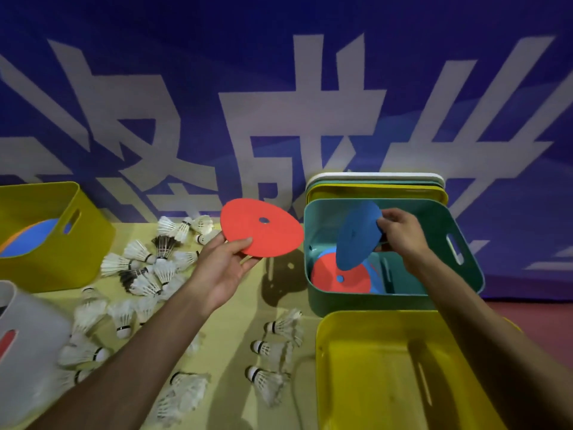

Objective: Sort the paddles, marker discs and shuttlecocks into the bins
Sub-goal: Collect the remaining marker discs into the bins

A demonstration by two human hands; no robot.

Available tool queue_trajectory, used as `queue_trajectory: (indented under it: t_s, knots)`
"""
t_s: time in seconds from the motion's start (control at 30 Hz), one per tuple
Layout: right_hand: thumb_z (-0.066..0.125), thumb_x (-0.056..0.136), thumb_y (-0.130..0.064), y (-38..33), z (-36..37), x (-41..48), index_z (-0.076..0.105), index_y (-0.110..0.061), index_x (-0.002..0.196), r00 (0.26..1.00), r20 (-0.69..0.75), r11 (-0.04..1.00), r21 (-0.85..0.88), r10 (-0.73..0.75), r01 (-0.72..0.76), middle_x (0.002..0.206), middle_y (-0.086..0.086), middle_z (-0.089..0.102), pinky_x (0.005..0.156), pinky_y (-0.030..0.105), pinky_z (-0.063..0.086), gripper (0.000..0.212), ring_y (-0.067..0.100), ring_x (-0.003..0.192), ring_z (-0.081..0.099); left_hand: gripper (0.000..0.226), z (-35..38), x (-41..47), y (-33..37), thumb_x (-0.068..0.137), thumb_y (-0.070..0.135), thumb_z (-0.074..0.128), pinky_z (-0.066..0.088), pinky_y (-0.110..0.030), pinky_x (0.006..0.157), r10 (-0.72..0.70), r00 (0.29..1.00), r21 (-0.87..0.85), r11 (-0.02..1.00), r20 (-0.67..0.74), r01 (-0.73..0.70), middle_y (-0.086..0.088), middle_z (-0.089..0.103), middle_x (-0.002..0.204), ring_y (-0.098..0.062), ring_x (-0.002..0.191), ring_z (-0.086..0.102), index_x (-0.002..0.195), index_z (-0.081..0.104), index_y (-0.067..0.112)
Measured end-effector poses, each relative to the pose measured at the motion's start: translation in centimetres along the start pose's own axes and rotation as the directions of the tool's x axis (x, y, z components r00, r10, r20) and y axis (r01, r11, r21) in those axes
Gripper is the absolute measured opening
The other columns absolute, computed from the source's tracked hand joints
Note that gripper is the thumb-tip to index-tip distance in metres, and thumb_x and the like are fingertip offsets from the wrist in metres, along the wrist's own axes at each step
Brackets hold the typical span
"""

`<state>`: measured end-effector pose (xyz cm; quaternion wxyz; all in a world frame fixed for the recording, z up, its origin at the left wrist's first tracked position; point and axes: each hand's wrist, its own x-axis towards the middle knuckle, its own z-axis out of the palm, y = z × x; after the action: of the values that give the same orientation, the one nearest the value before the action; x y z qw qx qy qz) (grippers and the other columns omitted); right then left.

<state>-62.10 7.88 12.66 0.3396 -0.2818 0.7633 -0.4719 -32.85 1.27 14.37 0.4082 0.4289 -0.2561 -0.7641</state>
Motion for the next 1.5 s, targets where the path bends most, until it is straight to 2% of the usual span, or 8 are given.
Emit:
queue_trajectory:
  t_s: [0.13,0.23,0.47,0.67,0.83,1.0,1.27,1.5]
  knots:
    - [0.047,0.094,-0.006,1.5,1.4,1.1,0.057,-0.001,0.117,0.999,0.035,0.994,-0.108,0.036,-0.033,0.106,0.018,0.064,0.063,0.039,0.057,0.025,0.032,0.088,0.066,0.046,0.6,-0.1,-0.3,0.087,-0.009,0.052,0.056,-0.036,0.079,0.002,1.000,0.040,0.999,0.024,-0.003,-0.010,0.065,0.121,-0.025,0.110,0.062,0.130,0.051,0.008]
    - [0.049,0.093,-0.003,2.4,1.9,1.6,0.057,0.000,0.118,0.990,0.080,0.985,-0.138,0.118,-0.107,0.102,0.020,0.064,0.066,0.043,0.058,0.026,0.032,0.079,0.066,0.046,1.0,-0.1,-0.4,0.087,-0.009,0.052,0.056,-0.037,0.080,0.003,1.000,0.045,0.999,0.031,-0.004,-0.011,0.064,0.122,-0.026,0.112,0.061,0.130,0.051,0.008]
    - [0.047,0.090,-0.004,4.0,-0.1,1.3,0.066,0.001,0.098,0.985,0.085,0.880,-0.465,0.153,-0.097,0.099,0.019,0.068,0.074,0.043,0.059,0.021,0.032,0.082,0.069,0.044,1.9,-0.1,-1.1,0.087,-0.009,0.054,0.056,-0.038,0.079,0.012,0.999,0.092,0.996,0.053,-0.017,-0.009,0.066,0.119,-0.024,0.109,0.063,0.126,0.054,0.010]
    - [0.049,0.097,-0.015,1.8,0.1,-1.1,0.062,0.000,0.107,0.973,0.220,0.995,-0.084,0.073,-0.055,0.100,0.016,0.068,0.069,0.037,0.057,0.021,0.026,0.076,0.067,0.043,3.5,-0.5,-2.1,0.085,-0.010,0.056,0.055,-0.040,0.082,0.034,0.998,0.210,0.977,0.062,-0.046,-0.013,0.065,0.119,-0.026,0.107,0.063,0.125,0.055,0.007]
    - [0.051,0.098,-0.028,-0.9,0.6,-3.7,0.062,-0.001,0.111,0.910,0.414,0.969,0.212,0.028,-0.126,0.083,0.015,0.058,0.056,0.032,0.058,0.032,0.019,0.064,0.058,0.039,4.7,-1.3,-3.6,0.085,-0.008,0.060,0.055,-0.038,0.079,0.022,0.996,0.284,0.958,0.089,-0.046,-0.009,0.070,0.110,-0.023,0.101,0.067,0.118,0.058,0.012]
    - [0.057,0.088,0.002,-1.6,-0.4,-4.3,0.057,-0.001,0.115,0.953,0.302,0.971,0.231,-0.009,-0.064,0.085,0.016,0.063,0.052,0.030,0.058,0.027,0.020,0.067,0.060,0.034,5.6,-1.8,-4.1,0.085,-0.004,0.062,0.056,-0.034,0.074,0.044,0.993,0.402,0.912,0.109,-0.085,-0.003,0.072,0.102,-0.020,0.094,0.069,0.110,0.060,0.018]
    - [0.056,0.083,0.011,-1.4,-3.2,-3.2,0.059,-0.007,0.101,0.994,0.103,0.975,0.224,-0.018,-0.005,0.071,0.011,0.061,0.044,0.027,0.053,0.026,0.020,0.056,0.058,0.027,6.4,-2.3,-3.3,0.092,0.004,0.058,0.059,-0.033,0.073,0.052,0.991,0.509,0.854,0.124,-0.109,-0.010,0.074,0.099,-0.024,0.086,0.072,0.118,0.060,0.010]
    - [0.054,0.086,0.008,1.5,-3.4,-0.9,0.061,-0.010,0.100,0.999,-0.049,0.997,-0.078,0.009,-0.013,0.088,0.011,0.063,0.054,0.036,0.056,0.024,0.026,0.070,0.066,0.023,4.4,-3.0,-1.2,0.092,0.007,0.057,0.057,-0.037,0.082,0.131,0.988,0.531,0.833,0.079,-0.153,-0.007,0.073,0.101,-0.023,0.089,0.072,0.115,0.062,0.011]
